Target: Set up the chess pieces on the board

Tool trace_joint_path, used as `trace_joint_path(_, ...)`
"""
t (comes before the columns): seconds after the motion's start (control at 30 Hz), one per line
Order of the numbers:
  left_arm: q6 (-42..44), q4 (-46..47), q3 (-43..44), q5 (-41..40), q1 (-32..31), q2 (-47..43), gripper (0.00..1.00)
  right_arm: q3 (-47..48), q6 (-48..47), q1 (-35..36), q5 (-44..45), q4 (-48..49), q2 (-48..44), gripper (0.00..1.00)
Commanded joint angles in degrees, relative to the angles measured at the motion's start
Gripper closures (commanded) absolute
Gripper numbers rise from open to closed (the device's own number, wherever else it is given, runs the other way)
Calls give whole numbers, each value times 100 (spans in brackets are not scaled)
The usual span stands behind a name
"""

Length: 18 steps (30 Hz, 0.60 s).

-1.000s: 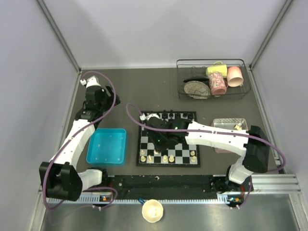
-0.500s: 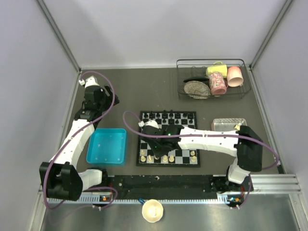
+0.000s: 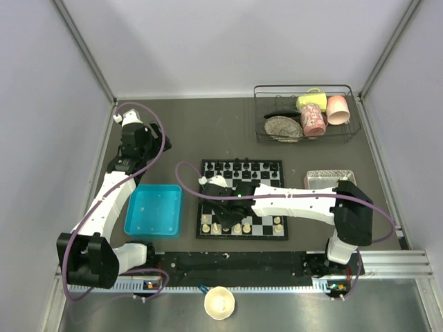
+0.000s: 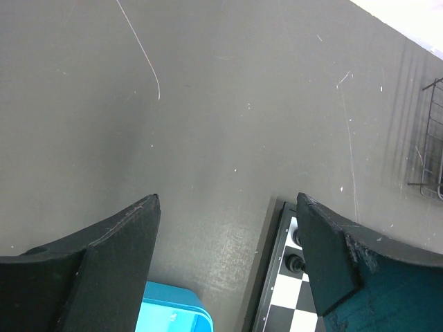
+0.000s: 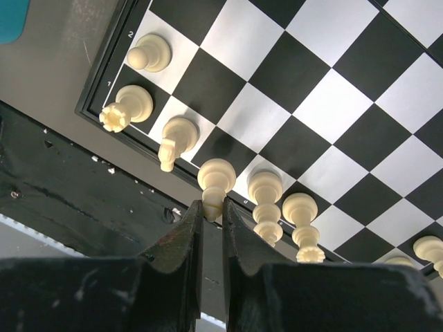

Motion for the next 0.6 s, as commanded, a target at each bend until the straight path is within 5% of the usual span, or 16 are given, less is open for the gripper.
trace_joint_path(0.0,31,96,-13,37,29,-88,16,-16,90,125,143,62,118,100)
trace_joint_path(0.57,40,123,-39,72,29,-97,16,-113,204,126,178,158,259,100)
